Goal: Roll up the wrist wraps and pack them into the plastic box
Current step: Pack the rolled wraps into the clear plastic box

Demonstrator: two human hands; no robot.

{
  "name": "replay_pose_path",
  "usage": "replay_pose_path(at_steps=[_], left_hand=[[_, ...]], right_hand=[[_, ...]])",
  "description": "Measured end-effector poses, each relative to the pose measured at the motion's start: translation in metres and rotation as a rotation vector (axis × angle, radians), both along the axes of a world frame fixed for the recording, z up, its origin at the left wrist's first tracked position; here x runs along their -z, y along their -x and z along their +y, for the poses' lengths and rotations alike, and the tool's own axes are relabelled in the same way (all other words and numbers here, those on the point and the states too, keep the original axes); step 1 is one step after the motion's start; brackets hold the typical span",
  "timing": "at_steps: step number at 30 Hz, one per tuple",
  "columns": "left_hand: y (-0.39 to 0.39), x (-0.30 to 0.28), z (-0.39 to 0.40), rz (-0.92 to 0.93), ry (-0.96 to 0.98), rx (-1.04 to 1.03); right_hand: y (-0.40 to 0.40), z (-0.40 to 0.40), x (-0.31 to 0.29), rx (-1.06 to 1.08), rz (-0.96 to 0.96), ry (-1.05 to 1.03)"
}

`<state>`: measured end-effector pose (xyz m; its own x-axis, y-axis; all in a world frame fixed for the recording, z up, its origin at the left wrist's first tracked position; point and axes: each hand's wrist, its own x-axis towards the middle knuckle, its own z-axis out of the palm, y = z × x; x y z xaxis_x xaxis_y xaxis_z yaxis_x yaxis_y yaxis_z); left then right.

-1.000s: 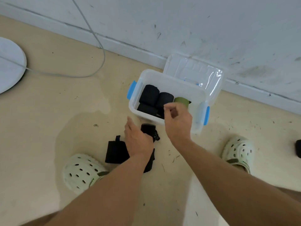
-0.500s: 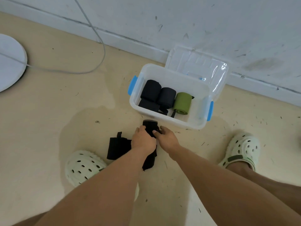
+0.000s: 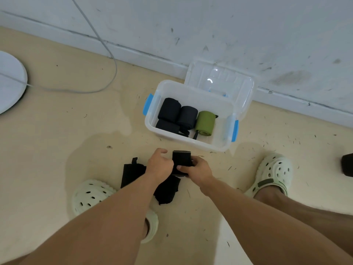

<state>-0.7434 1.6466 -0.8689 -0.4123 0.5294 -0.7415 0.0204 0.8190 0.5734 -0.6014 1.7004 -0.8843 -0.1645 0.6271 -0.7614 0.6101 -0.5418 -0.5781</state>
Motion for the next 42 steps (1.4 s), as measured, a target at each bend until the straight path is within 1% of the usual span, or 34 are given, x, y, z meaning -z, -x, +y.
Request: replay_pose_path(at_steps=[5, 8, 12, 16, 18, 20, 22, 23, 24, 26, 28, 31, 33, 35, 40, 42], left_hand=[[-0.006, -0.012, -0.006, -0.056, -0.038, -0.122], [-0.014, -0.022, -0.009, -0.05, -0.077, -0.175], [-0.025, -0.039, -0.004, -0.051, -0.145, -0.245], [-0.034, -0.055, 0.01, 0.055, -0.268, -0.257], [-0.037, -0.062, 0.018, 0.218, -0.334, -0.227], [-0.039, -0.068, 0.023, 0.407, -0.412, -0.171], [-0.037, -0.062, 0.026, 0.609, -0.45, -0.053], [-0.036, -0.056, 0.025, 0.675, -0.407, 0.059], [-0.035, -0.049, 0.023, 0.7, -0.337, 0.192], [-0.034, -0.035, 0.015, 0.678, -0.184, 0.428], [-0.034, -0.025, 0.007, 0.699, -0.107, 0.557], [-0.035, -0.021, 0.007, 0.695, -0.082, 0.592], [-0.035, -0.02, 0.01, 0.67, -0.076, 0.582], [-0.037, -0.02, 0.01, 0.657, -0.088, 0.56], [-0.039, -0.017, 0.009, 0.665, -0.104, 0.551], [-0.038, -0.014, 0.009, 0.666, -0.112, 0.551]], right_hand=[[-0.014, 0.002, -0.045, -0.277, -0.047, -0.232], [-0.02, 0.002, -0.068, -0.42, -0.066, -0.374], [-0.028, 0.008, -0.096, -0.5, -0.07, -0.531], [-0.029, 0.02, -0.115, -0.477, -0.056, -0.655], [-0.025, 0.032, -0.123, -0.416, -0.03, -0.756], [-0.018, 0.052, -0.128, -0.35, -0.031, -0.814], [-0.011, 0.075, -0.125, -0.383, -0.124, -0.79], [-0.007, 0.085, -0.12, -0.434, -0.188, -0.755], [-0.005, 0.094, -0.114, -0.498, -0.245, -0.721], [0.002, 0.108, -0.098, -0.63, -0.316, -0.654], [0.012, 0.116, -0.08, -0.737, -0.347, -0.582], [0.029, 0.125, -0.052, -0.897, -0.385, -0.534], [0.037, 0.129, -0.038, -0.924, -0.377, -0.507], [0.041, 0.131, -0.029, -0.883, -0.359, -0.477], [0.045, 0.136, -0.012, -0.667, -0.365, -0.387], [0.045, 0.137, -0.007, -0.639, -0.381, -0.383]])
